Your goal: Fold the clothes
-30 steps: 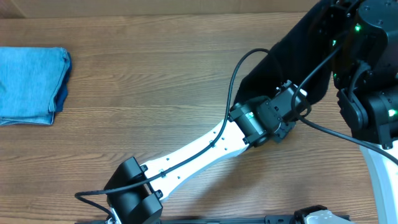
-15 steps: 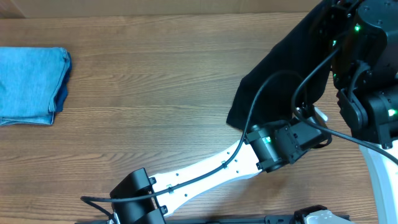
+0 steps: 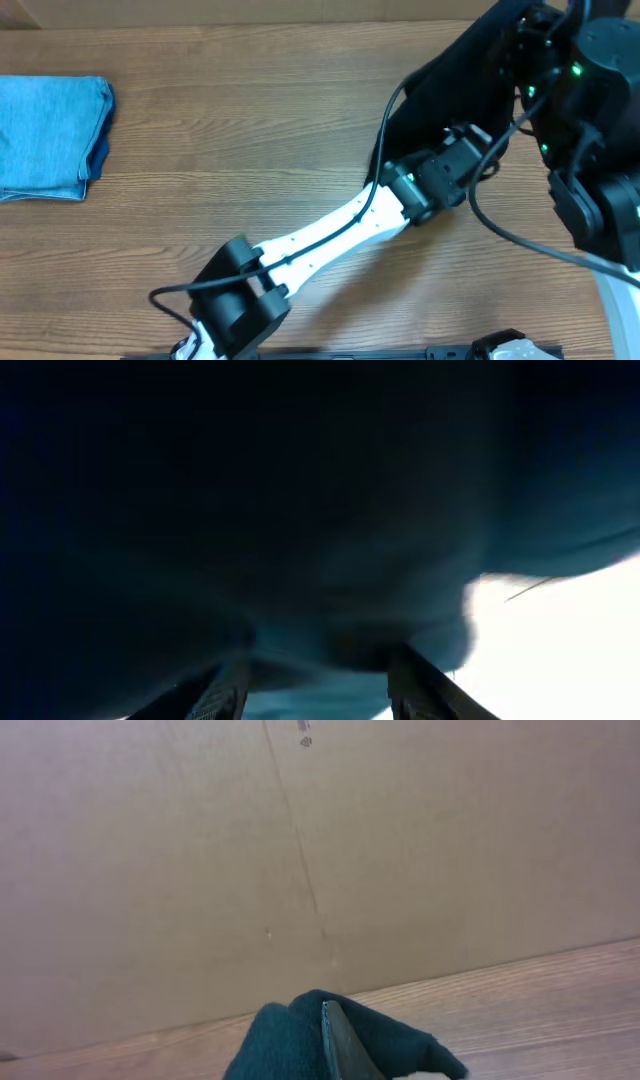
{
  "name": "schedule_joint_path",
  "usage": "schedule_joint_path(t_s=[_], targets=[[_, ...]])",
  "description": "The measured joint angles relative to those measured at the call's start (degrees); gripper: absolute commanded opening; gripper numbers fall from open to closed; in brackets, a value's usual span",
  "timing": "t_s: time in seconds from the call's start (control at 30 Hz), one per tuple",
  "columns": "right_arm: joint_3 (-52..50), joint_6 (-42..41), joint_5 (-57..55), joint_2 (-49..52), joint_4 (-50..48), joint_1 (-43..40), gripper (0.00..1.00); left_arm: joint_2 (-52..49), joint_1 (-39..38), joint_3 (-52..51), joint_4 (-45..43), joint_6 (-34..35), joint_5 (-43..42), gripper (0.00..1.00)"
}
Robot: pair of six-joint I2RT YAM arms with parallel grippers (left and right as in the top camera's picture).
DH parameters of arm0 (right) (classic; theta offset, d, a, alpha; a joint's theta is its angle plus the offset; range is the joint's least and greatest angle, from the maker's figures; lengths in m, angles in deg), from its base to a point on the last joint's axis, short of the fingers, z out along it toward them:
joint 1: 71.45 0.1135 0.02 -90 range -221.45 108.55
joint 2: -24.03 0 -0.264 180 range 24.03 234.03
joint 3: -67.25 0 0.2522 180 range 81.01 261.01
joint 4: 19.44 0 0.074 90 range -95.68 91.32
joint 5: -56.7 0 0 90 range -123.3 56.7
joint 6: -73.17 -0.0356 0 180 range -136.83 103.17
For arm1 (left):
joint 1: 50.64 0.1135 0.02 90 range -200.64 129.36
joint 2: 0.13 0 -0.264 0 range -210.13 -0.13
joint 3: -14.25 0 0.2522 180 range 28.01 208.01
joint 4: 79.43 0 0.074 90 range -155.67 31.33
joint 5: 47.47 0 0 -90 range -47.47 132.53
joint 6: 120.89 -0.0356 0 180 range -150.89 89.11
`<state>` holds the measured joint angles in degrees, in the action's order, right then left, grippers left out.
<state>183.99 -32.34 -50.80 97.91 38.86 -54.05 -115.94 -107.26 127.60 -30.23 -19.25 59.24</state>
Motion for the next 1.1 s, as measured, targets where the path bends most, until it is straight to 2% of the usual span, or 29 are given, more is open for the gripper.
schedule_joint_path(t_s=[0.27, 0.63, 0.77, 0.93, 1.1], targets=[[0.0, -0.3, 0.2, -0.5, 3.7, 0.0, 0.04, -0.6, 6.6, -0.2, 0.5, 0.0, 4.9, 0.48], [0.0, -0.4, 0.3, 0.4, 6.9, 0.0, 0.04, -0.6, 15.0, -0.2, 0.0, 0.0, 6.1, 0.5], [0.0, -0.4, 2.1, 0.8, 10.5, 0.0, 0.05, -0.6, 20.9, -0.2, -1.4, -0.2, 6.1, 0.49], [0.0, 1.7, 10.4, 5.2, 14.1, 0.0, 0.04, -0.6, 26.6, 0.7, 0.8, -0.6, 6.3, 0.46], [0.0, 5.1, 21.5, 12.2, 11.4, 0.0, 0.04, -0.4, 28.9, 4.3, 6.6, -1.4, 4.9, 0.43]])
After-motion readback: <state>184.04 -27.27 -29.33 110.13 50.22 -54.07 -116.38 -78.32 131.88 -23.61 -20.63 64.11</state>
